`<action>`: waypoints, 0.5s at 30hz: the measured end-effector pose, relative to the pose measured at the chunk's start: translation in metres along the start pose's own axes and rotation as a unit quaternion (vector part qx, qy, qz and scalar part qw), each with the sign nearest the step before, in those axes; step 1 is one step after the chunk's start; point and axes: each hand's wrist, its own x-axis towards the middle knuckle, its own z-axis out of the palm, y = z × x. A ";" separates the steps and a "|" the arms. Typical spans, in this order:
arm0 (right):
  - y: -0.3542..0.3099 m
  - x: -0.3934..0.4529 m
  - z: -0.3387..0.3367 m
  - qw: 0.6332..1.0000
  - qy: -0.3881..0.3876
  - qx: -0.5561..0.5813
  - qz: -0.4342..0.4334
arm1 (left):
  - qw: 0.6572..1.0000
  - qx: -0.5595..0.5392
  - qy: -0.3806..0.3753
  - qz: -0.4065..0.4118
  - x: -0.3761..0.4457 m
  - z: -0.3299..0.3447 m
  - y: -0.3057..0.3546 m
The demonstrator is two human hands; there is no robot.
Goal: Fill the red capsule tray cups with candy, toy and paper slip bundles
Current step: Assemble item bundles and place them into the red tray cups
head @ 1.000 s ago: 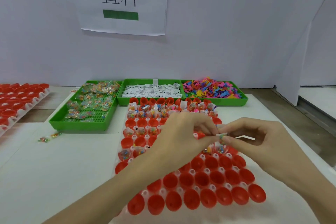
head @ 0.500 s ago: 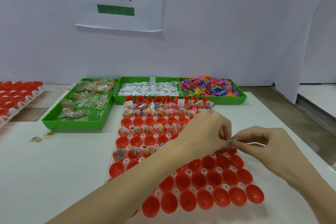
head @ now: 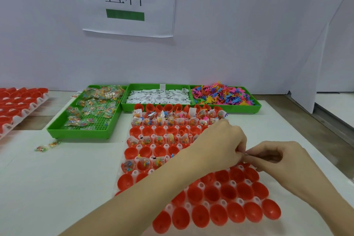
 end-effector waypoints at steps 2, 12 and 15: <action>0.000 0.001 -0.002 1.000 -0.018 -0.006 -0.005 | 1.000 0.012 0.000 -0.001 0.000 0.001 0.000; 0.006 0.007 -0.002 0.998 -0.001 -0.057 0.009 | 0.995 0.091 -0.011 0.037 -0.002 0.004 0.005; 0.008 0.006 -0.009 0.998 -0.025 -0.061 0.016 | 0.993 0.106 -0.013 0.052 -0.002 0.004 0.006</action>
